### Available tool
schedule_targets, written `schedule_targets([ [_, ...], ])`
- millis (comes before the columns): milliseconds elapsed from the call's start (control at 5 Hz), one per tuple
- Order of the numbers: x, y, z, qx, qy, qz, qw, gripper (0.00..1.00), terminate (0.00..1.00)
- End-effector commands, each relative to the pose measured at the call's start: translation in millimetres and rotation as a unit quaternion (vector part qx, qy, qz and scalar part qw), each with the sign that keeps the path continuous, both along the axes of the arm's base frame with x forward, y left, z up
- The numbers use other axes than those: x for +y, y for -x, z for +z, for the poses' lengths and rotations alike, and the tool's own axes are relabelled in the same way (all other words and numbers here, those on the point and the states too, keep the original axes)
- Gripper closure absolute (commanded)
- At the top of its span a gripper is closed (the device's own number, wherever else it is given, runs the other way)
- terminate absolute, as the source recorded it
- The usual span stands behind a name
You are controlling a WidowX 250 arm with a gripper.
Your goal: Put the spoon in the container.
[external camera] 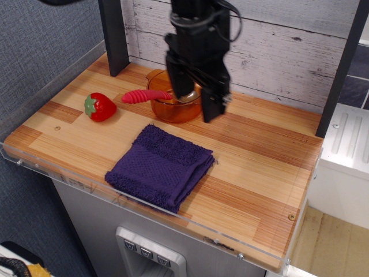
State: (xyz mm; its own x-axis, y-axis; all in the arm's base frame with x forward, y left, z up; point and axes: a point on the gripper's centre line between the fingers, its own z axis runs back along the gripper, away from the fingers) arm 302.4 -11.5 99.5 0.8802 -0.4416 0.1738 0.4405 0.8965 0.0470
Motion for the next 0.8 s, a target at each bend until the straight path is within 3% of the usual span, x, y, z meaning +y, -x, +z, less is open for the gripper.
schedule_targets([
  [0,-26,20,36,-0.025,-0.044,0.005,0.9987,0.0,0.0],
  [200,-26,41,62,-0.027,-0.042,0.018,0.9986,0.0,0.0],
  [400,-26,61,90,-0.046,-0.012,0.026,0.9985,0.0,0.0],
  [600,-26,61,90,-0.046,-0.012,0.026,0.9985,0.0,0.0],
])
